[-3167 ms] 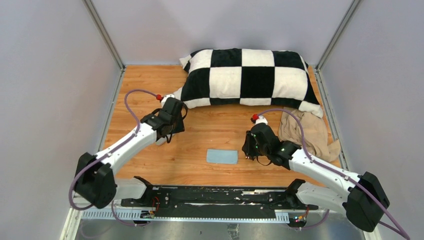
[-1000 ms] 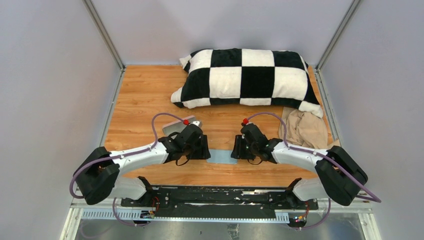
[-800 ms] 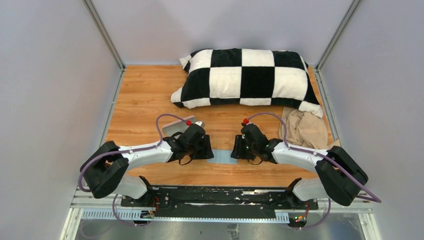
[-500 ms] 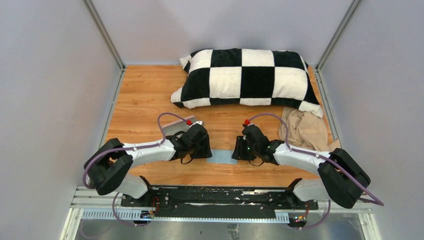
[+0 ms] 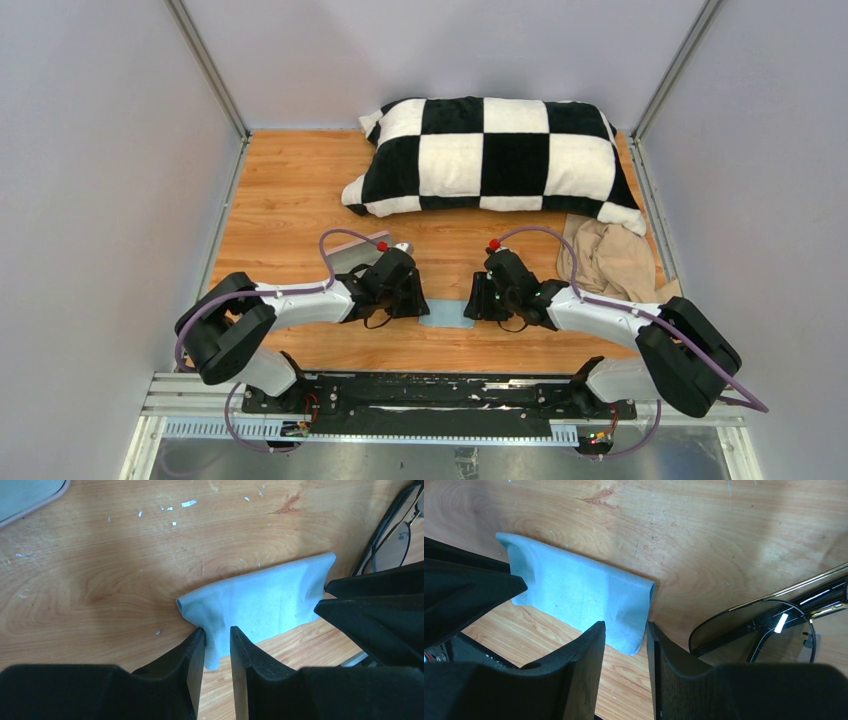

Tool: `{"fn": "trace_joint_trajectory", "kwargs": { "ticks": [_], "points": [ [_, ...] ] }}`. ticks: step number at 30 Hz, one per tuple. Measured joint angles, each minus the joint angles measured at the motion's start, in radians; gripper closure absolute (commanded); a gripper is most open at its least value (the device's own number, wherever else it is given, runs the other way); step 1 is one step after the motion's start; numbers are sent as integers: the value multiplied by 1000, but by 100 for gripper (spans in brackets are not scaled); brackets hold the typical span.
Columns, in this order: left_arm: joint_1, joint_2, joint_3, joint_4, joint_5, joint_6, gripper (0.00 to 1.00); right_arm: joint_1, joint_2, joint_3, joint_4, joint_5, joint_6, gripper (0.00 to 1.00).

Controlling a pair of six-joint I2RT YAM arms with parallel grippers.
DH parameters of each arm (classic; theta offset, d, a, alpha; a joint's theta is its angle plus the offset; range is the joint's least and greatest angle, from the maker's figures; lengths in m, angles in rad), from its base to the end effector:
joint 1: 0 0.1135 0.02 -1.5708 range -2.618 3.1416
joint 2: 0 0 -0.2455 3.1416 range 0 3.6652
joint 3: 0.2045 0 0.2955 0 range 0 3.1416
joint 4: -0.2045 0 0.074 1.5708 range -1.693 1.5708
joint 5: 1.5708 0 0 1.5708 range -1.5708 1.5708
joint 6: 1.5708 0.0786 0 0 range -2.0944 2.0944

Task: Organize the sunglasses
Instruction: Pick up the glasses cleaning cloth from the center of the board.

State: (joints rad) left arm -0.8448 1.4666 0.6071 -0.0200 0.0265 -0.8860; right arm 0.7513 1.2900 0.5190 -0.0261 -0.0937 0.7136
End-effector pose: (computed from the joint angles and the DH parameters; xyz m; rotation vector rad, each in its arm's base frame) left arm 0.2149 -0.2452 0.0601 -0.0414 2.6153 -0.7396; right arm 0.2198 0.2154 0.0819 -0.0955 2.5158 0.7734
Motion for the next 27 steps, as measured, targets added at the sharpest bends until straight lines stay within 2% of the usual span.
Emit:
{"fn": "trace_joint_trajectory", "kwargs": {
  "ticks": [7,10,13,18,27],
  "points": [
    [0,2,0,-15,-9,-8,81,0,3,0,4,-1,0,60],
    [0,2,0,-23,-10,-8,88,0,11,0,16,-8,1,66],
    [0,3,2,-31,-8,-8,100,0,28,0,37,-15,3,77],
    [-2,3,6,-36,-6,-8,100,0,53,0,63,-22,8,99],
    [-2,-27,8,-90,-31,-5,100,0,55,0,62,-29,12,100]
  ]
}}
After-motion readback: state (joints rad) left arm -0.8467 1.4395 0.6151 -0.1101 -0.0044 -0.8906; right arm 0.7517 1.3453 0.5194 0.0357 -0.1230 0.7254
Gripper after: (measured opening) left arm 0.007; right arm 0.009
